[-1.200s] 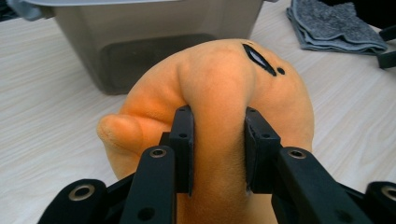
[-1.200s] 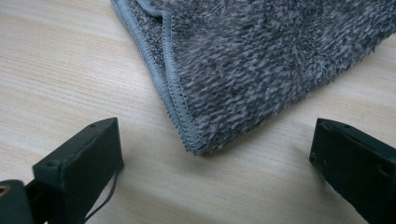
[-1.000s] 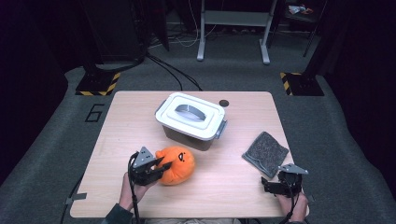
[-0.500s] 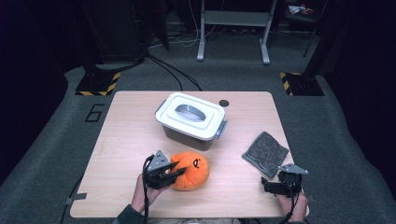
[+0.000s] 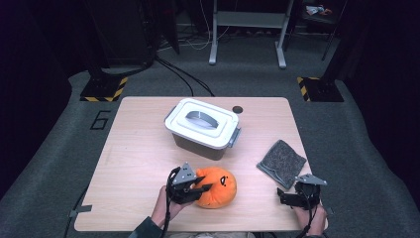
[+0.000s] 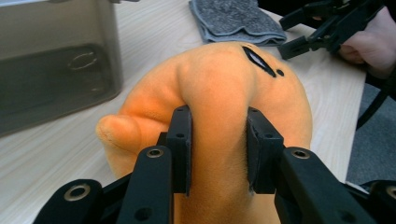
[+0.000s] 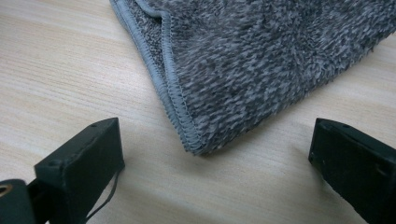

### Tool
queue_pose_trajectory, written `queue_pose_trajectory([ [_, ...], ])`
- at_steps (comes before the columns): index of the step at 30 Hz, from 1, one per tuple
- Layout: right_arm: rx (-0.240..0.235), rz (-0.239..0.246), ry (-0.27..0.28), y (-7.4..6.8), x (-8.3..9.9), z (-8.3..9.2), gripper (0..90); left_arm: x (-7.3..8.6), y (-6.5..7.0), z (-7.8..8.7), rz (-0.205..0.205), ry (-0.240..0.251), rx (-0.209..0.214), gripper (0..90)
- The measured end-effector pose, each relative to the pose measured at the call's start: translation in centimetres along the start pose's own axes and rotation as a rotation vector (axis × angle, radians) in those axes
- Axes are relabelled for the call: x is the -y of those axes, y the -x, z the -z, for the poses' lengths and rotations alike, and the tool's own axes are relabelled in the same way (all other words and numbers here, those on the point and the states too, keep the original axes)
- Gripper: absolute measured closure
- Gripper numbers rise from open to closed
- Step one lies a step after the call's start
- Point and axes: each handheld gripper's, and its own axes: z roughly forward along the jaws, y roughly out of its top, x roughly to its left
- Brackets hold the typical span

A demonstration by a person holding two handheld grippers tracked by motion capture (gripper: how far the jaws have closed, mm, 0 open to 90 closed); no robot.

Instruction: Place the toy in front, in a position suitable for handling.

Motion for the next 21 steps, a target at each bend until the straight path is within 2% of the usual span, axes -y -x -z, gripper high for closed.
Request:
queue_pose_trajectory([
  [3,0.0,0.0,0.0,0.0,0.0,0.0,2.0,-0.1,0.4,-0.6,-0.013,-0.008,0.01,66.6],
  [5,0.0,0.0,0.0,0.0,0.0,0.0,2.0,0.1,0.4,-1.1,-0.013,-0.027,0.019,65.9],
  [8,0.0,0.0,0.0,0.0,0.0,0.0,2.1,0.5,0.1,-1.4,-0.002,-0.028,0.025,63.8],
  [14,0.0,0.0,0.0,0.0,0.0,0.0,2.1,0.4,-0.3,-0.9,0.014,-0.036,0.037,42.9],
  [19,0.001,0.0,0.0,0.0,0.0,0.0,2.1,0.2,-0.8,-0.3,0.039,-0.024,0.02,32.6],
  [21,0.0,0.0,0.0,0.0,0.0,0.0,2.1,0.1,-1.1,0.2,0.037,-0.025,0.017,29.8],
])
